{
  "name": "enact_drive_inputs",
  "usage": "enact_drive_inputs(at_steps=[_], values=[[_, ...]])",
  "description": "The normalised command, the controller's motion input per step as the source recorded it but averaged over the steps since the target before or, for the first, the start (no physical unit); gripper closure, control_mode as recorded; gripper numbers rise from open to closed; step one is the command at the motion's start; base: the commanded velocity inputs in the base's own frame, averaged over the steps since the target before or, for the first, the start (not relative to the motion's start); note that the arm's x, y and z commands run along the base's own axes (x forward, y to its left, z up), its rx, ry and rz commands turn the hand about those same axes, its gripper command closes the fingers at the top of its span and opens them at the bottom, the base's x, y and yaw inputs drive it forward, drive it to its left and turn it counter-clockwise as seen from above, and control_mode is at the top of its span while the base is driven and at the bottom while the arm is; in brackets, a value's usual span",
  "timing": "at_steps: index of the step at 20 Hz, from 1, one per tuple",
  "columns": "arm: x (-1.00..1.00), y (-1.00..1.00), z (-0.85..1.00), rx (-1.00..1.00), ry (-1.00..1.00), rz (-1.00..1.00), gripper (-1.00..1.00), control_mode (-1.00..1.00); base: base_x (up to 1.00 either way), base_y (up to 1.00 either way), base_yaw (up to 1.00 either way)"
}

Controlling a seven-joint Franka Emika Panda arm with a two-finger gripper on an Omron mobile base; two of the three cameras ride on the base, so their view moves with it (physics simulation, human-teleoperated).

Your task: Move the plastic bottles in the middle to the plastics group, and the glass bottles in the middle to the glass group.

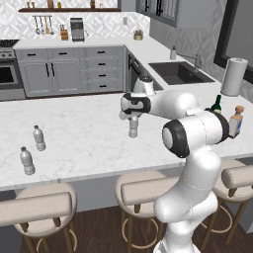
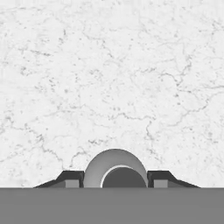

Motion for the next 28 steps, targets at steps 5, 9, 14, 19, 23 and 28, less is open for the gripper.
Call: enact_drive_inputs(at_steps=[5, 9, 14, 19, 23, 28], values=[[-0.35, 0.41, 0.46, 0.08, 0.00, 0.20, 1.00, -1.00, 0.00, 0.00, 0.00], [-0.28, 0.54, 0.27, 0.02, 0.00, 0.15, 1.00, -1.00, 0.00, 0.00, 0.00], [-0.25, 0.65, 0.15, 0.01, 0.00, 0.09, 1.00, -1.00, 0.00, 0.00, 0.00], [-0.20, 0.81, 0.06, 0.00, 0.00, 0.05, 1.00, -1.00, 0.00, 0.00, 0.00], [-0.34, 0.89, 0.00, 0.00, 0.00, 0.03, 1.00, -1.00, 0.00, 0.00, 0.00], [-0.58, 0.79, 0.00, 0.00, 0.00, 0.00, 1.00, -1.00, 0.00, 0.00, 0.00]])
